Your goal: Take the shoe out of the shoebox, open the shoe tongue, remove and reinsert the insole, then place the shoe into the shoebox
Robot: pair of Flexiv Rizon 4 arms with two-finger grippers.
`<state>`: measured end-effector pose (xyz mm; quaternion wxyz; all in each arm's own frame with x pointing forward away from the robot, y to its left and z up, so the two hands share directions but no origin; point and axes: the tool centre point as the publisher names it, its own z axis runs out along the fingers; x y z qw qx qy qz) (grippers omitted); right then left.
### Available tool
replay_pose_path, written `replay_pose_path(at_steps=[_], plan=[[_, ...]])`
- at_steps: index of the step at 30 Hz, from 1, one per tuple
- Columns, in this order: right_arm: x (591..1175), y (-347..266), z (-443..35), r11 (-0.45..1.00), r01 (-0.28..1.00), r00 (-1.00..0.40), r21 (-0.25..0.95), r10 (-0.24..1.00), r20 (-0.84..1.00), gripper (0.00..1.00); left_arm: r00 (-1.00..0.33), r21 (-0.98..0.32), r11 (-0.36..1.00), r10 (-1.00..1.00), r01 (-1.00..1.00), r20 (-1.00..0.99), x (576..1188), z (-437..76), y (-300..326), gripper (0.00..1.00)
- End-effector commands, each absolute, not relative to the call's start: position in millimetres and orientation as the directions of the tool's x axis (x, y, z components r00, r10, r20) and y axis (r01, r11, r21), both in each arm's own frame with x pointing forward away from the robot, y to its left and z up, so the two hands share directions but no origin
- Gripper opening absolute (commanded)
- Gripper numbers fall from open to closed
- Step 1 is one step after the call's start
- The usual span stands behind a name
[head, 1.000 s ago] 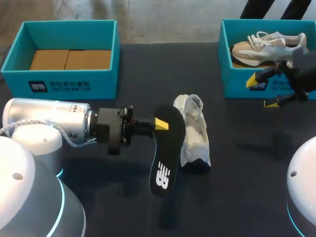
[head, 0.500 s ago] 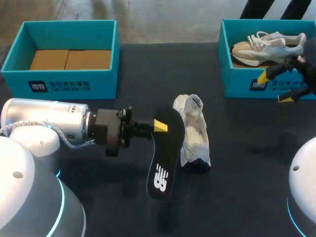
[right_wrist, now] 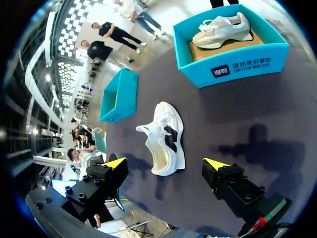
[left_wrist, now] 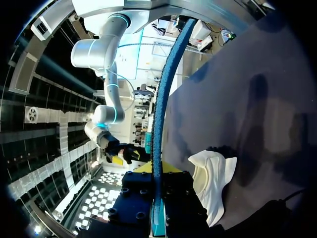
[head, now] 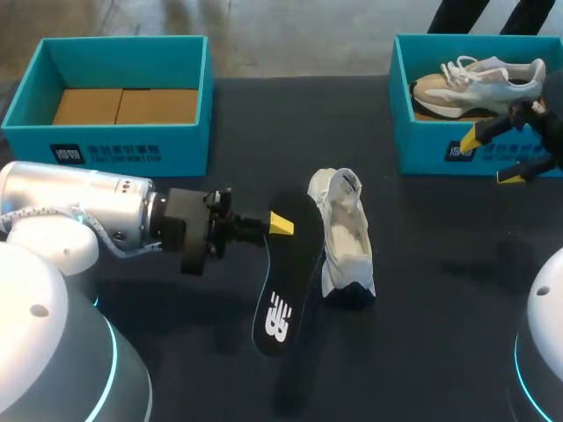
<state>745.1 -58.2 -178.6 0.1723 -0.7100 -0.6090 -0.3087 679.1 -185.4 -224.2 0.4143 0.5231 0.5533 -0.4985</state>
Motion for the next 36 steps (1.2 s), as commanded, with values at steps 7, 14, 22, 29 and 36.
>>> replay_pose_path(at_steps=[7,14,22,29,36], plan=[[743.9,-57.5,-178.6,-0.201,0.971,0.071,0.131,0.761,0.645,1.00,-0.108,-0.117,-0.042,0.168,0.992,-0.980,677.4,-223.4,-184.7,0.00],[743.9,-57.5,-178.6,-0.201,0.971,0.071,0.131,0.761,0.645,1.00,-0.203,-0.204,-0.003,0.095,0.979,-0.975,662.6,-227.9,-195.8,0.00],[743.9,-57.5,-178.6,-0.201,0.971,0.071,0.131,0.761,0.645,1.00,-0.323,-0.322,0.016,0.043,0.946,-0.945,630.4,-229.2,-212.5,0.00],[743.9,-57.5,-178.6,-0.201,0.971,0.071,0.131,0.761,0.645,1.00,-0.334,-0.332,0.049,0.059,0.942,-0.941,618.8,-223.9,-217.2,0.00],[743.9,-57.5,-178.6,-0.201,0.971,0.071,0.131,0.761,0.645,1.00,-0.403,-0.402,0.026,0.053,0.915,-0.914,620.2,-214.0,-211.2,0.00]])
